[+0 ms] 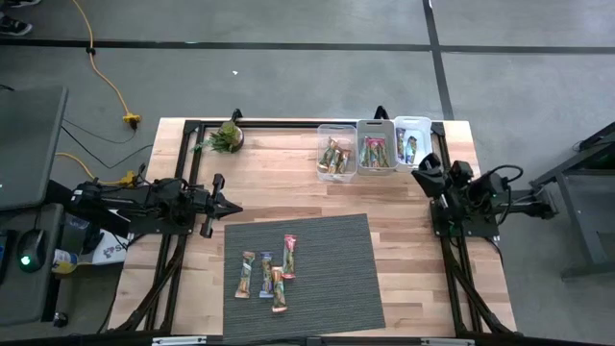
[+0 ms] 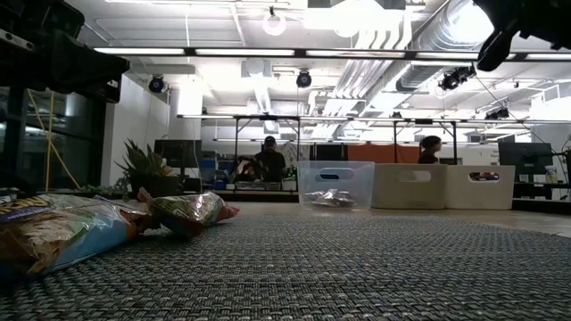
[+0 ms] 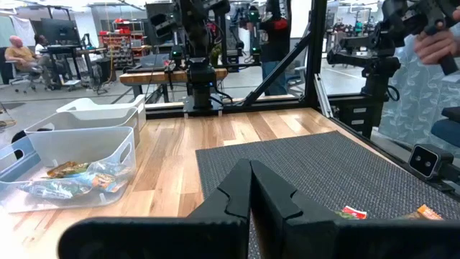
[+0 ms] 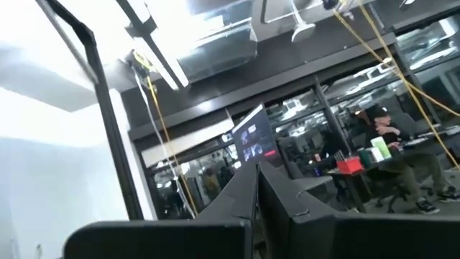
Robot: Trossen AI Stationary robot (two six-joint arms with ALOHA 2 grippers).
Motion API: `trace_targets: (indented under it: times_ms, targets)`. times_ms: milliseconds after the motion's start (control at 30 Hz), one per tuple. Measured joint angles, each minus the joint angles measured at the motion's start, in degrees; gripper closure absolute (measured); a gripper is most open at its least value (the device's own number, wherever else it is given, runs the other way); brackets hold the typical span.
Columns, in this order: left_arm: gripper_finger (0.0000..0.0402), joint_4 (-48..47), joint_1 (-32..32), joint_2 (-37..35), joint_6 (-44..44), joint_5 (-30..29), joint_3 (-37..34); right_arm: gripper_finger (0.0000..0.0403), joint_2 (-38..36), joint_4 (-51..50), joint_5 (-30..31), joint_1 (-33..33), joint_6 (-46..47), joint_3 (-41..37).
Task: Pick and place Granola Bars by type
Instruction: Put the yellow granola bar into the transparent bin
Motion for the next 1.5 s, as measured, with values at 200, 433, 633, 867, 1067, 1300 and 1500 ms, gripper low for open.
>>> trace_targets:
  times_ms: [200,433,633,867,1067,1300,1500]
  targets:
    - [0.0401,0.00,0.00,0.00,0.00,0.02,0.00,0.0402,-0.04,-0.30,-3.48,0.00,-0.81,-1.13]
    - [0.0401,0.00,-0.02,0.00,0.00,0.02,0.00,0.0403,-0.04,-8.30,-5.49,0.00,-0.41,-1.25]
    - [0.0401,0.00,0.00,0.00,0.00,0.02,0.00,0.0403,-0.04,-14.45,-7.43,0.00,-0.83,-1.25]
    - [0.0401,0.00,-0.01,0.01,0.00,0.01,0.01,0.0403,-0.02,-23.39,-9.12,0.00,-0.82,-1.25]
    - [0.0401,0.00,0.00,0.00,0.00,0.02,0.00,0.0403,-0.02,-28.79,-9.23,0.00,-1.72,-1.25]
    - [0.0401,0.00,-0.01,0.00,0.00,0.01,0.00,0.0403,-0.02,-32.02,-9.03,0.00,-2.10,-1.25]
    - [0.0401,0.00,0.00,0.01,0.00,0.00,0.00,0.0403,-0.02,-31.07,-7.08,0.00,-4.36,-1.60]
